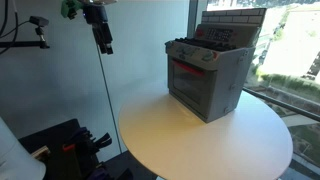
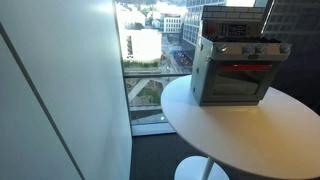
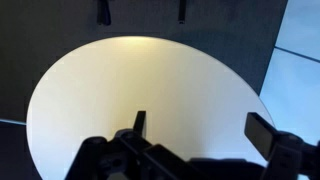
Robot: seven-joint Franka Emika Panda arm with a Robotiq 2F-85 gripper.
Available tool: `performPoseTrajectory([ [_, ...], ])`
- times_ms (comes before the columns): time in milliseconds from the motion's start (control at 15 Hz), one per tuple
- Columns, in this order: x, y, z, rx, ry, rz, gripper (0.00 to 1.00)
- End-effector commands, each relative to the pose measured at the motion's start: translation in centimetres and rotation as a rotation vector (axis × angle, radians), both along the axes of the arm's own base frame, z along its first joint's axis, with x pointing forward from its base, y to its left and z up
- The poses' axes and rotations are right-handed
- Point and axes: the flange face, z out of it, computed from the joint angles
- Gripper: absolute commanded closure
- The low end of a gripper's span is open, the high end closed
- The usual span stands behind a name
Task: Turn the knob on the right stove of the stove in an anticlockwise direction
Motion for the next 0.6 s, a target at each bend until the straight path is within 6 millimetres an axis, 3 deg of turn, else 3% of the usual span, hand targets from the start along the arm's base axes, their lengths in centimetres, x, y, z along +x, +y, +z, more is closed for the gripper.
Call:
performPoseTrajectory([
  [0, 0.0, 0.0, 0.1, 0.000, 0.000, 0.000, 0.00],
  [533, 1.5, -0.5, 1.4, 0.003, -0.038, -0.018, 0.00],
])
